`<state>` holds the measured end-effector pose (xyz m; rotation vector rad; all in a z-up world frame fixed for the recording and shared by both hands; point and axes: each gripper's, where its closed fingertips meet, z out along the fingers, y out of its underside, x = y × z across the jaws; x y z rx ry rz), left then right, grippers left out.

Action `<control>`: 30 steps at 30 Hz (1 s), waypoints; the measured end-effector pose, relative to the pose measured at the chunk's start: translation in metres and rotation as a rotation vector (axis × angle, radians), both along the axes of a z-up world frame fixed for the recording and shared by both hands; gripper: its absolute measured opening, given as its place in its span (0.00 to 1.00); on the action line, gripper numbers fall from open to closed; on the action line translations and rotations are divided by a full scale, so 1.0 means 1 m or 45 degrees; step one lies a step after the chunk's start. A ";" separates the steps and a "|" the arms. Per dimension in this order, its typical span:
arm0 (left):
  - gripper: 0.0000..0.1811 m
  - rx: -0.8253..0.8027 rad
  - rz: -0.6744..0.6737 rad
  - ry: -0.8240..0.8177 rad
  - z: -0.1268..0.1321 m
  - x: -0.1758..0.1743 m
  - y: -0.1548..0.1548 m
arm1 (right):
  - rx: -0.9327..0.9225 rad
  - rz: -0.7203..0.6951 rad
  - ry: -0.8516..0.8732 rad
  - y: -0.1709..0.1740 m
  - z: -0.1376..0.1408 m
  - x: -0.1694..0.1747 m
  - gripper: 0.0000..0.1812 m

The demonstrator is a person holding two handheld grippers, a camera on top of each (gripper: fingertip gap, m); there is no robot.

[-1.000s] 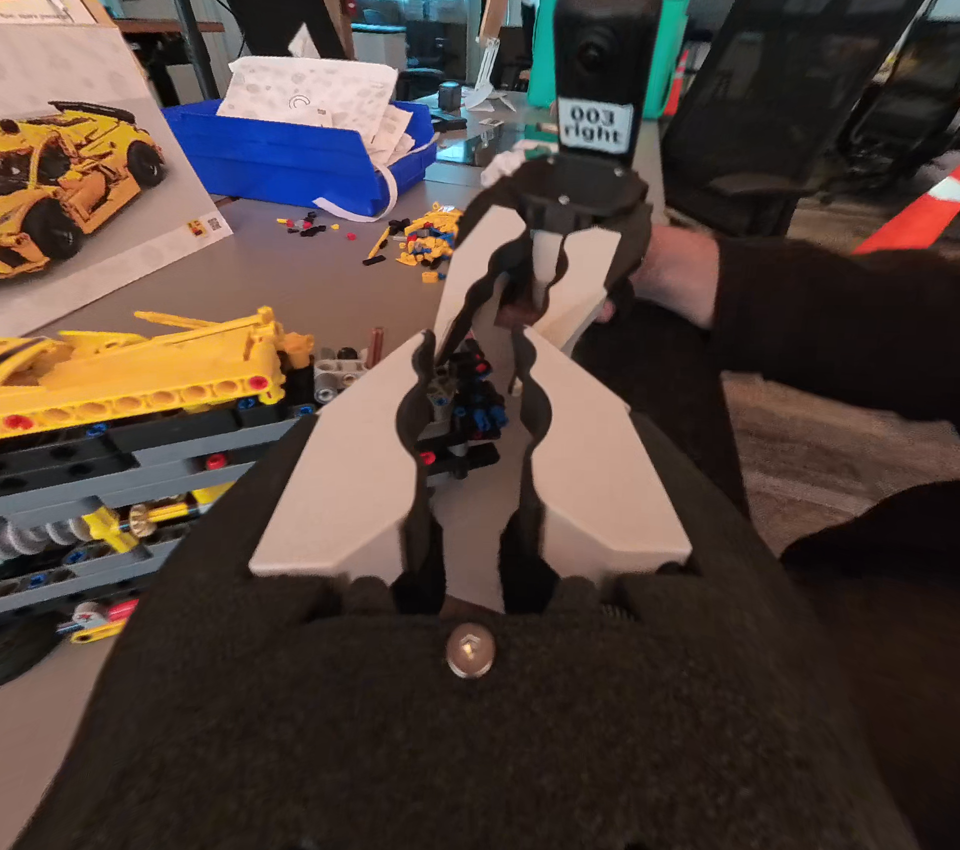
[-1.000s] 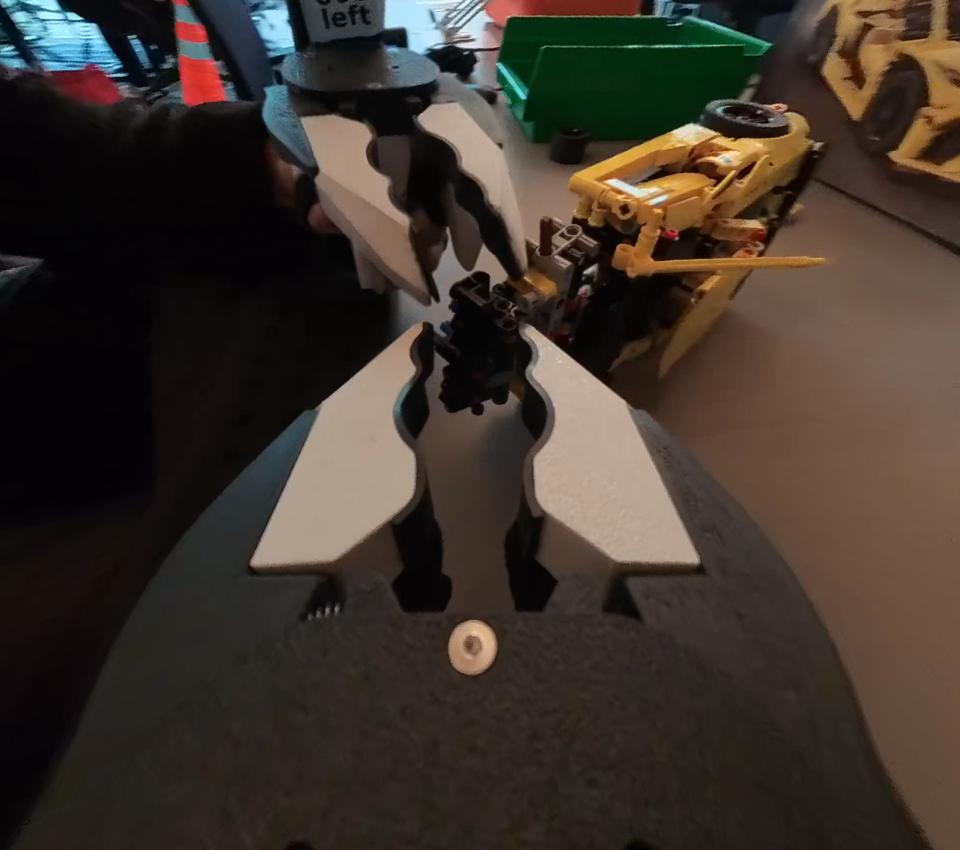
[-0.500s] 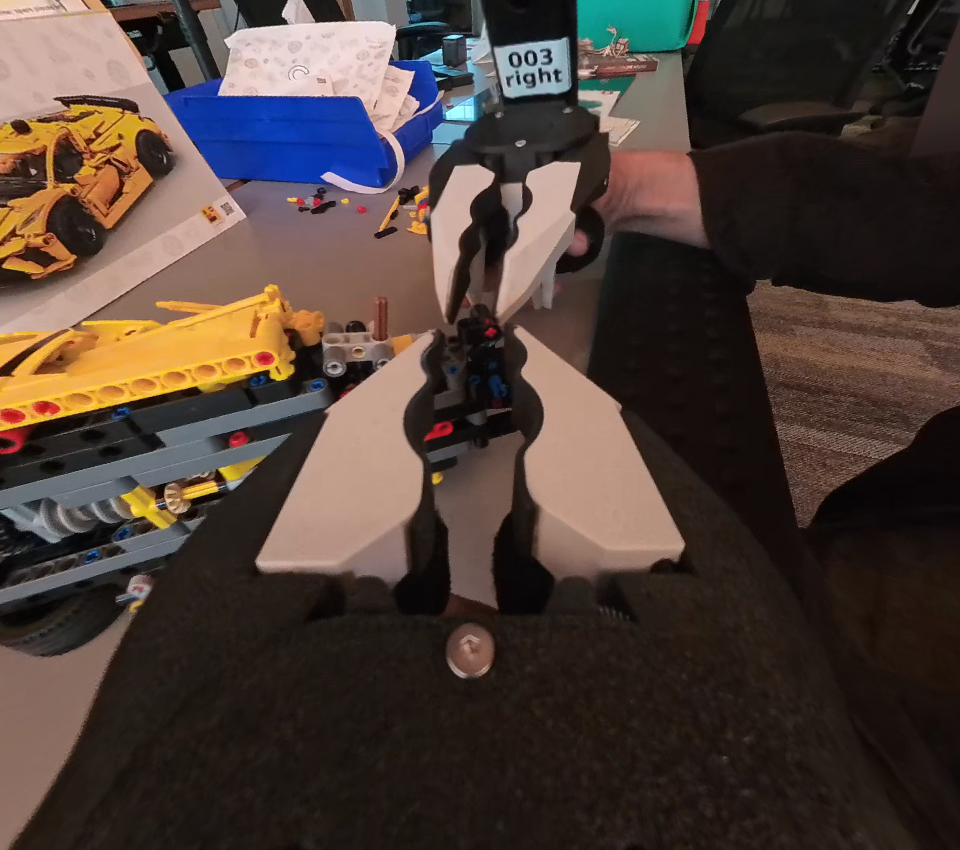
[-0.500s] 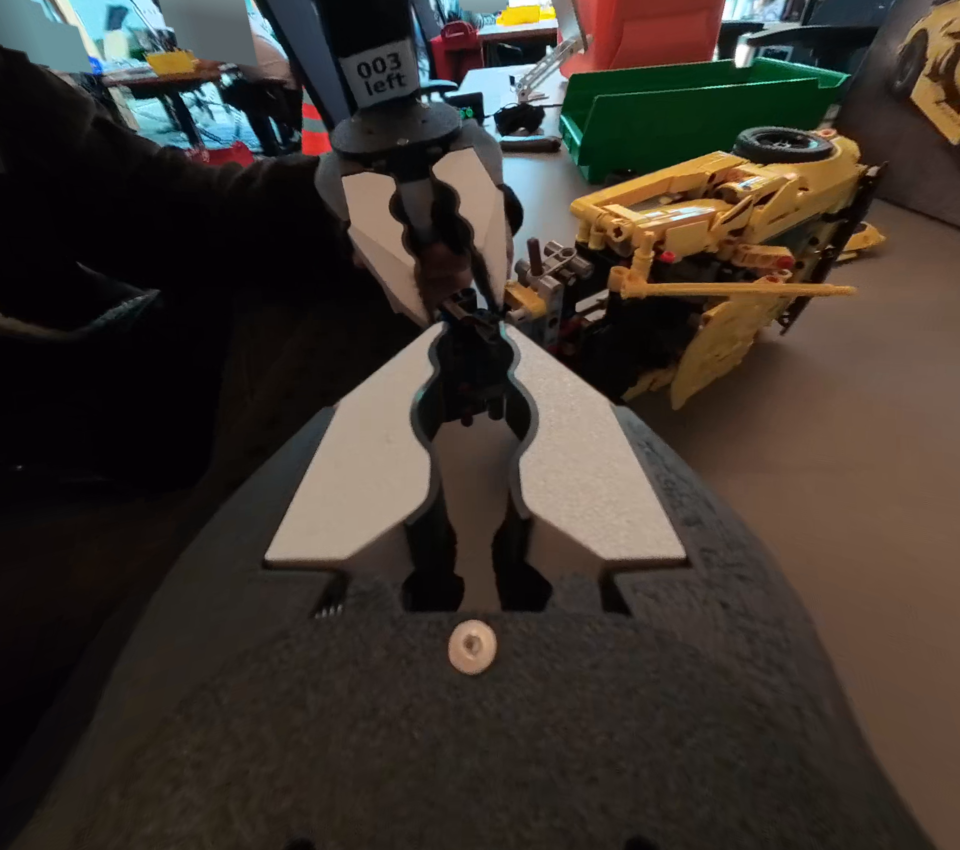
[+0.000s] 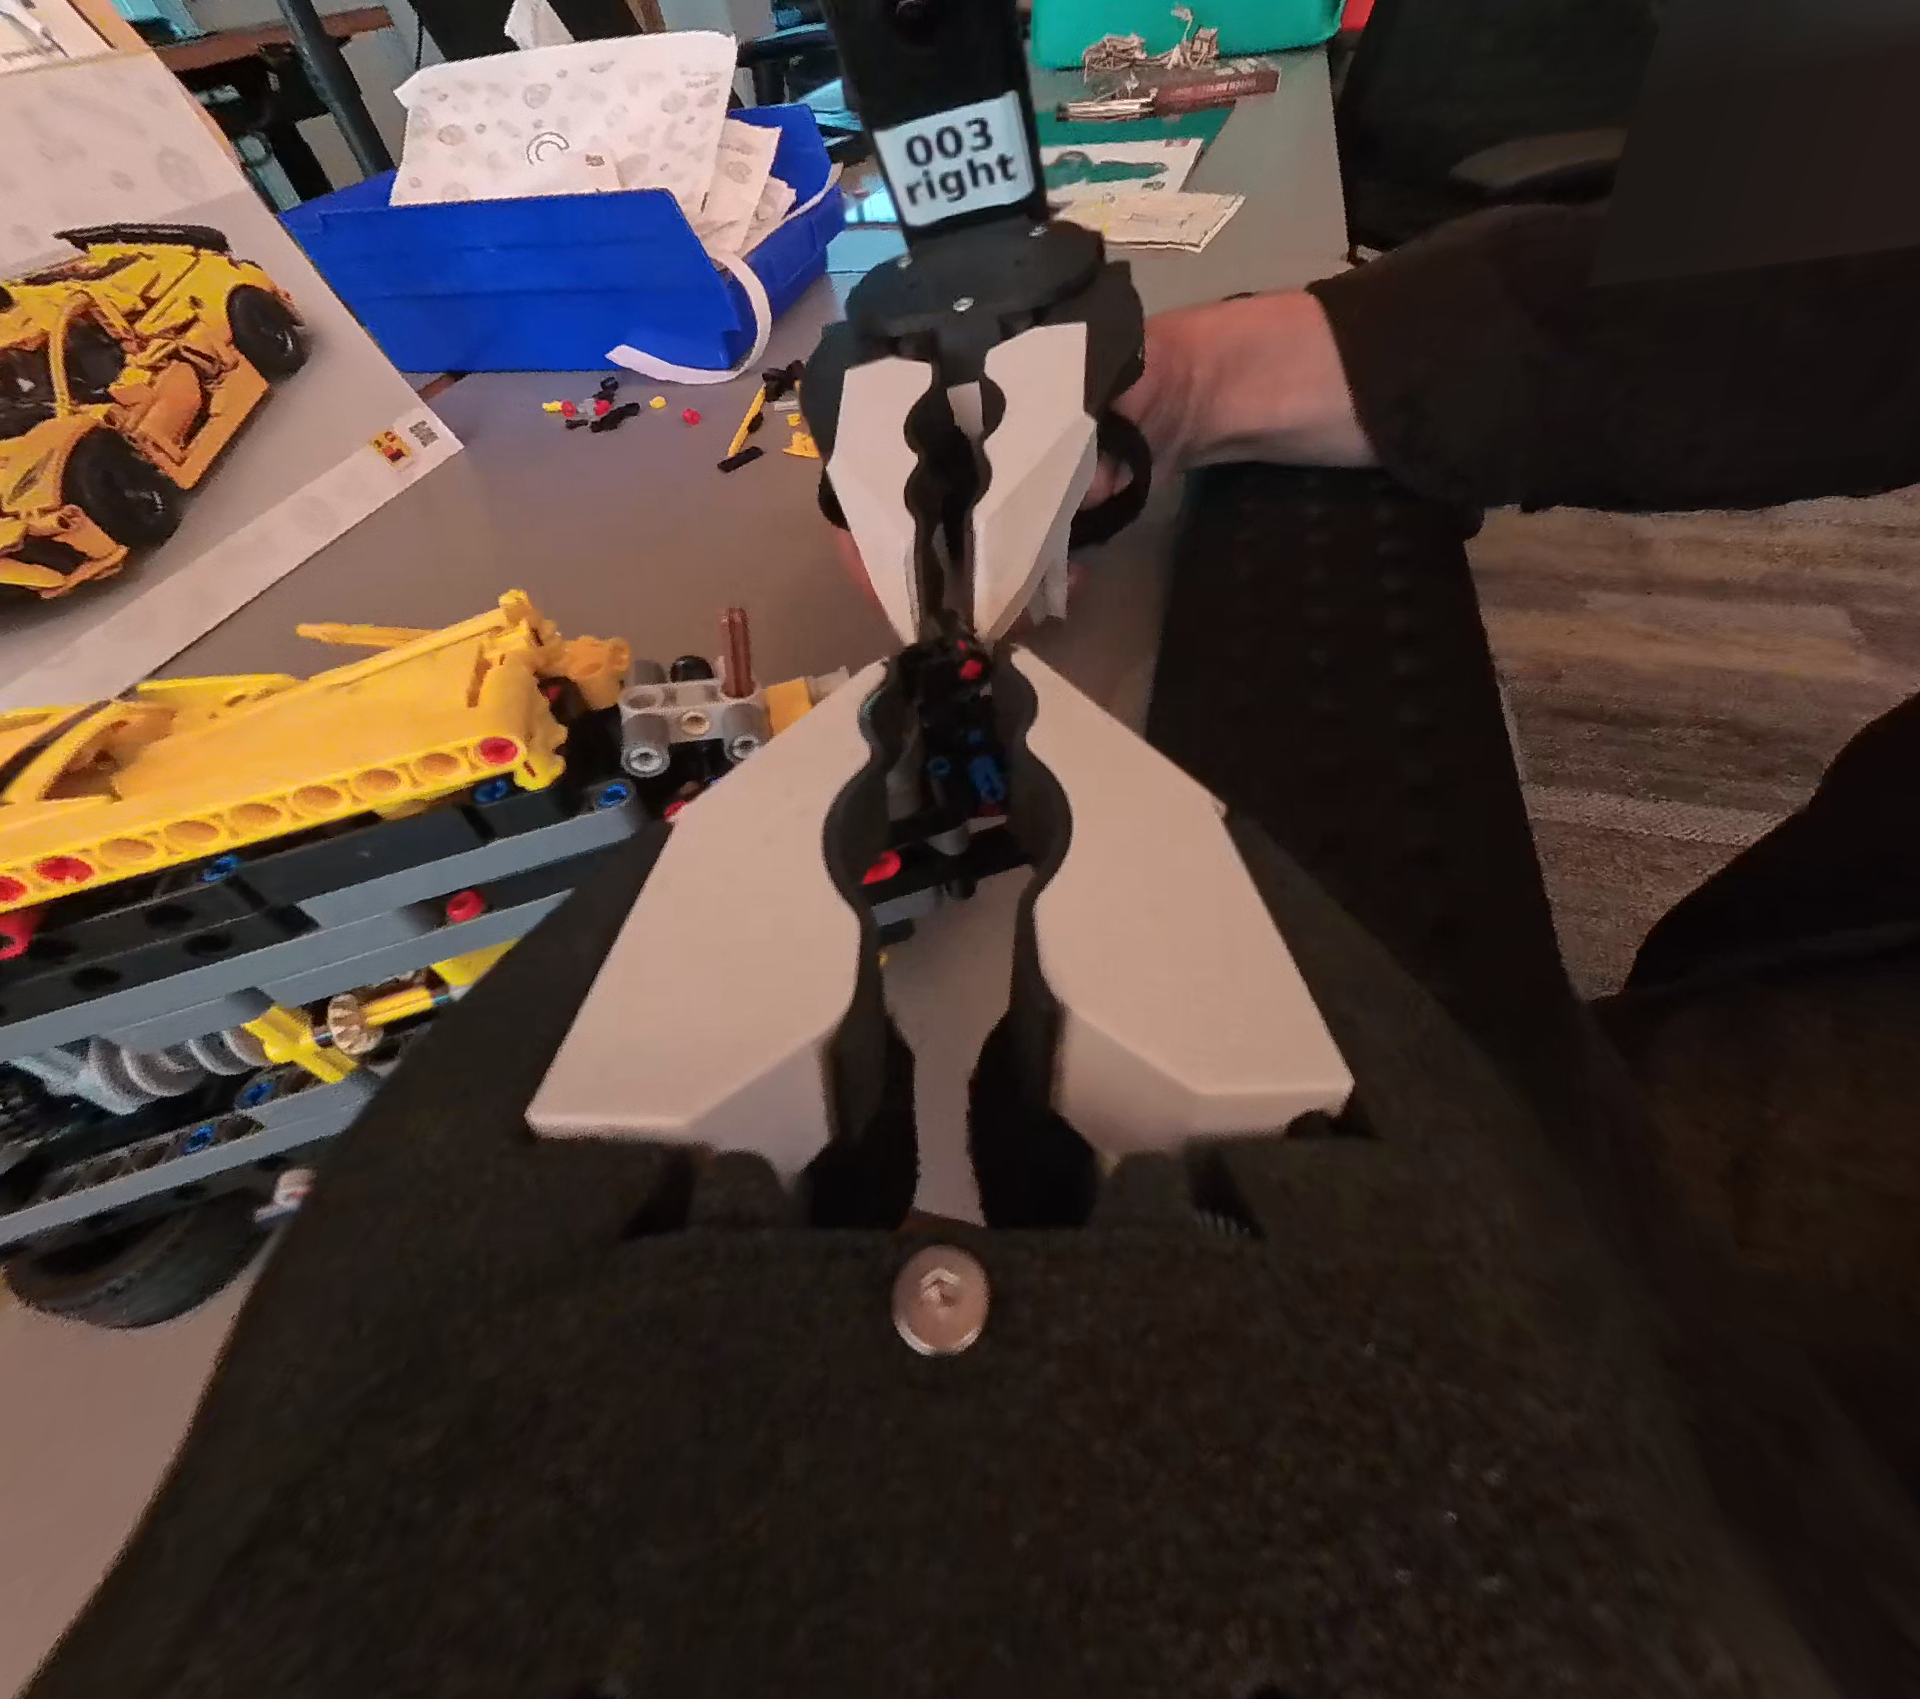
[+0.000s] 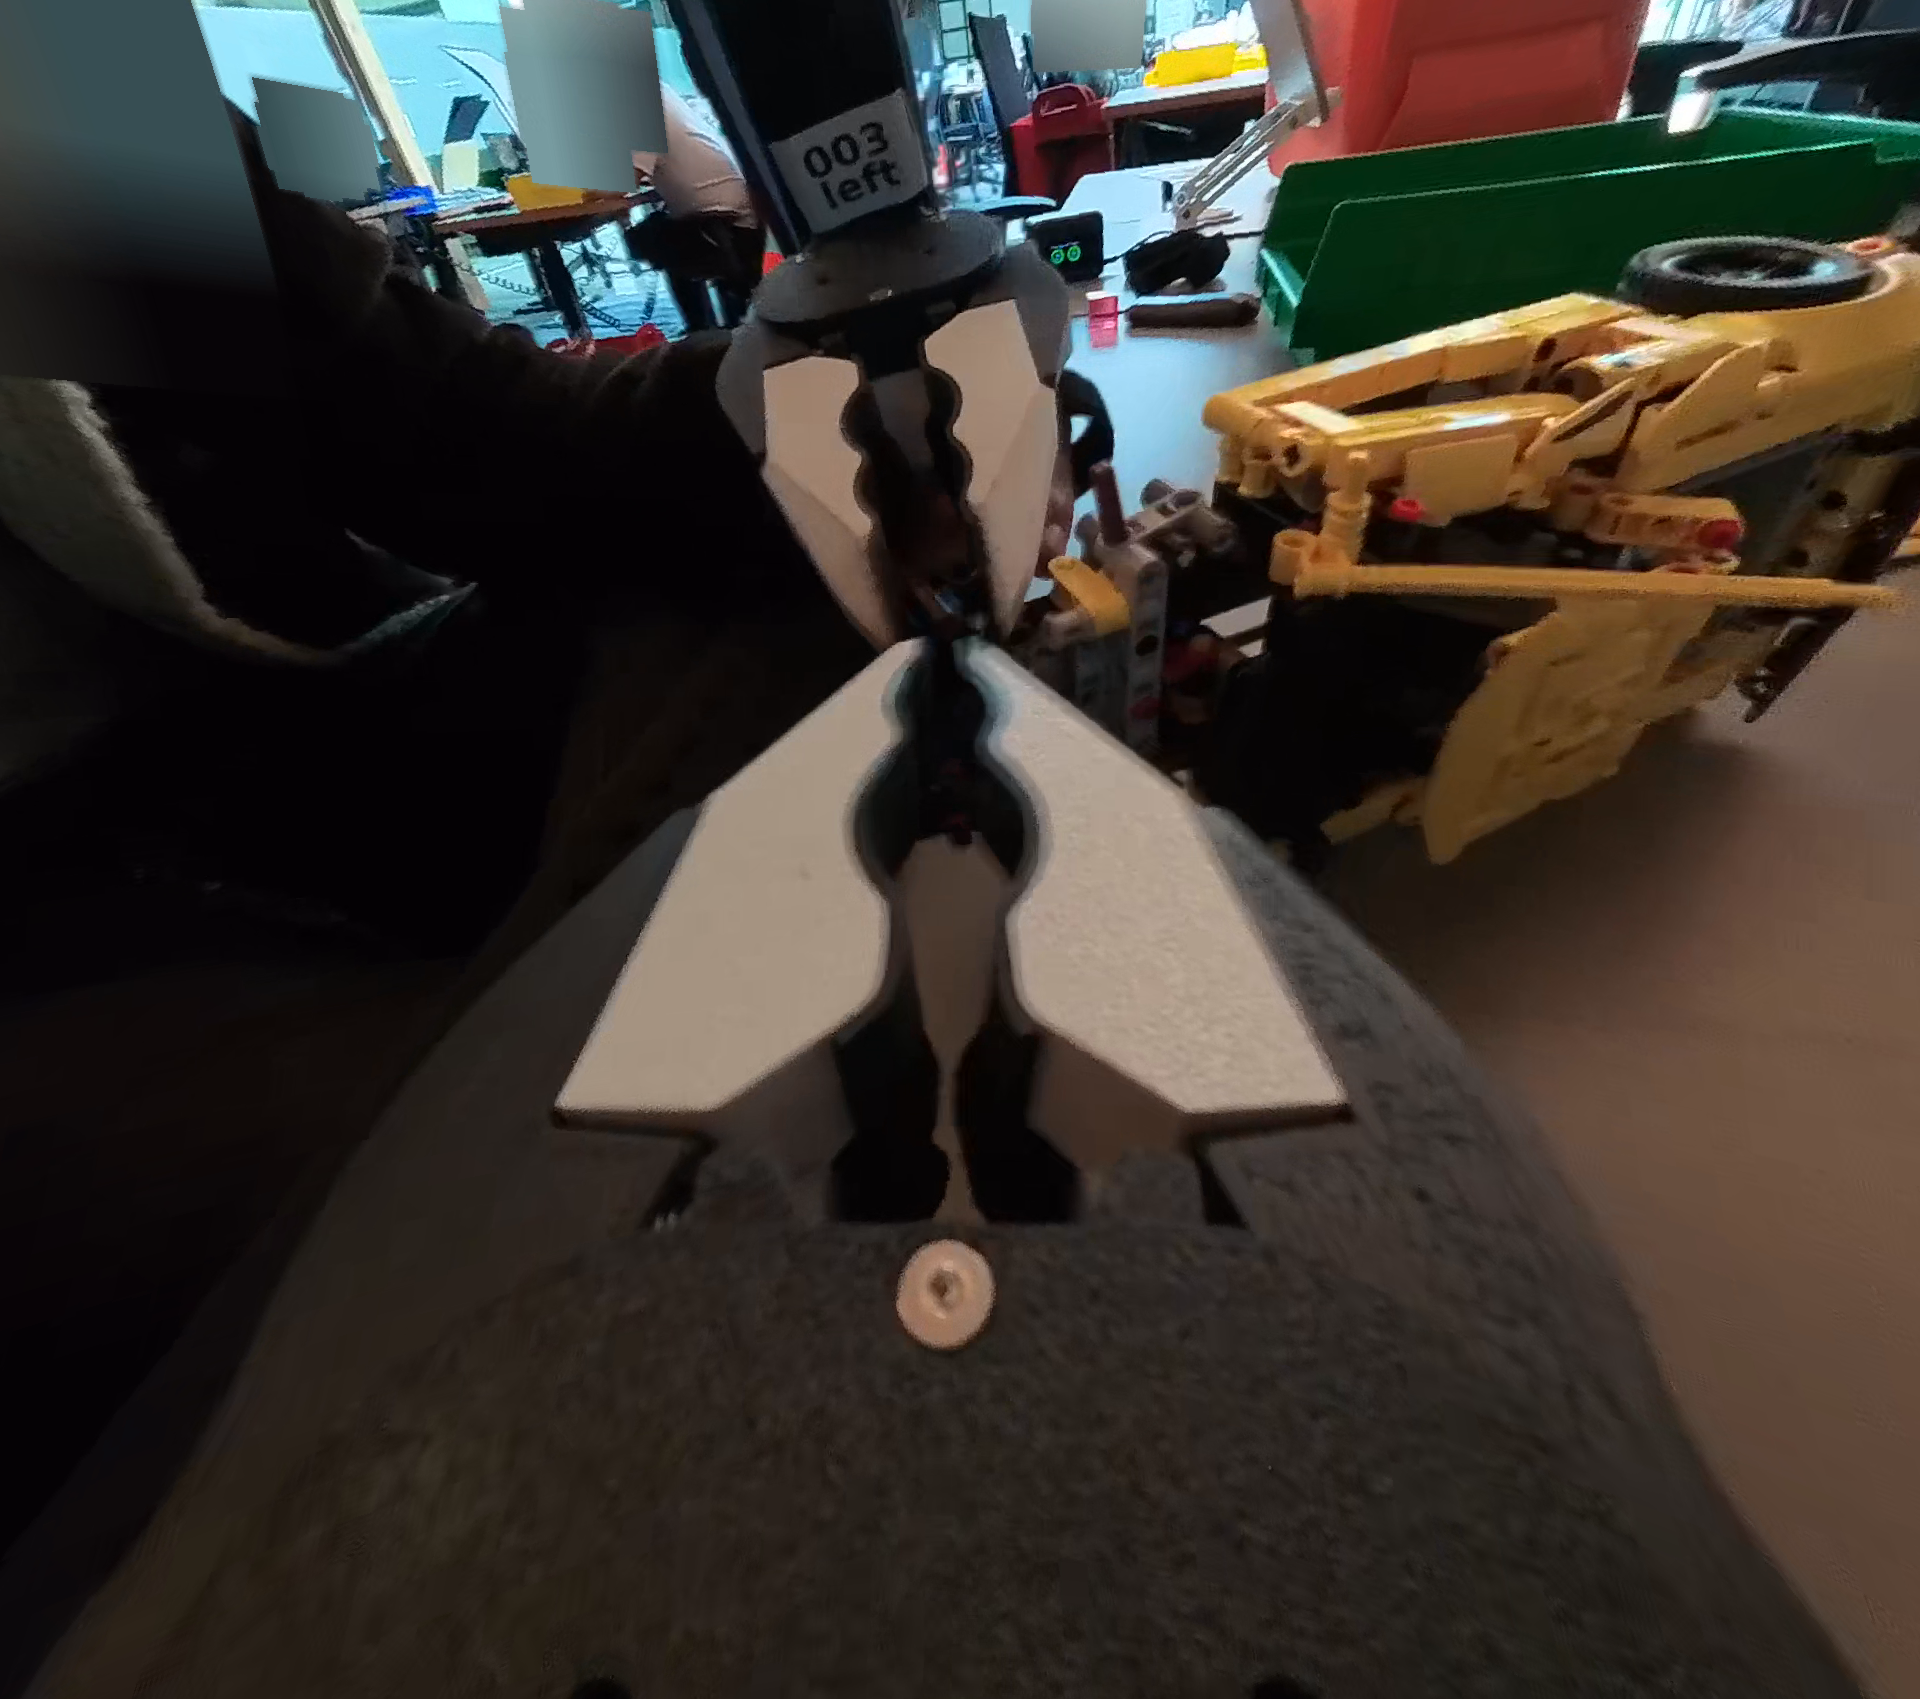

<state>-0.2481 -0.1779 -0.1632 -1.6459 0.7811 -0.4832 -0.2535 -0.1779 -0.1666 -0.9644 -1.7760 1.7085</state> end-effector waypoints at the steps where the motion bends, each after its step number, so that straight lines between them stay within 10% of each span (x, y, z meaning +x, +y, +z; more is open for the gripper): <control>1: 0.09 -0.002 -0.011 -0.014 0.001 -0.003 -0.003 | -0.014 -0.028 -0.001 0.007 0.002 0.001 0.00; 30: 0.09 -0.023 0.020 0.049 0.000 -0.017 -0.025 | 0.034 0.150 0.025 -0.032 0.003 -0.020 0.05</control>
